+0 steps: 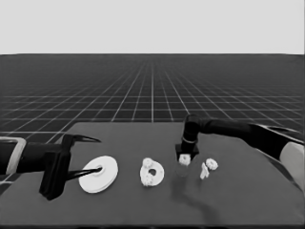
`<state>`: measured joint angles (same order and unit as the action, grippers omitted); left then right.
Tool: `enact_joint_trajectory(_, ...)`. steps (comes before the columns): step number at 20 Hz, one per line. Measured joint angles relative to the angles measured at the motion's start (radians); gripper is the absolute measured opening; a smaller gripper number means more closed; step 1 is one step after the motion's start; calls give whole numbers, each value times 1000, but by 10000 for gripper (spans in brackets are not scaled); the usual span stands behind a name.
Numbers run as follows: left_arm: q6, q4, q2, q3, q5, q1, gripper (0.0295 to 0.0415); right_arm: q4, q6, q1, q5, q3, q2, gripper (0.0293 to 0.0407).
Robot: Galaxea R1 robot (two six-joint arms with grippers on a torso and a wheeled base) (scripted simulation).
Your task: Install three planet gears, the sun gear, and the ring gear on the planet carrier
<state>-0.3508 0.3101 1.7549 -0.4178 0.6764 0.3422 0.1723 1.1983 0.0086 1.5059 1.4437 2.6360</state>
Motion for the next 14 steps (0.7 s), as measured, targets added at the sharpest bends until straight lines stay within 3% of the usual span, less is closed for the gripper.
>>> enact_joint_trajectory(2,0,0,0,0,0,0,385,-2,0,2,1,0,0,312)
enact_joint_trajectory(6,0,0,0,0,0,0,385,7,146,0,24,100,250,312)
enact_joint_trajectory(12,0,0,0,0,0,0,385,7,153,-1,26,131,285,312)
enact_joint_trajectory(14,0,0,0,0,0,0,385,105,119,-103,-5,187,301,312)
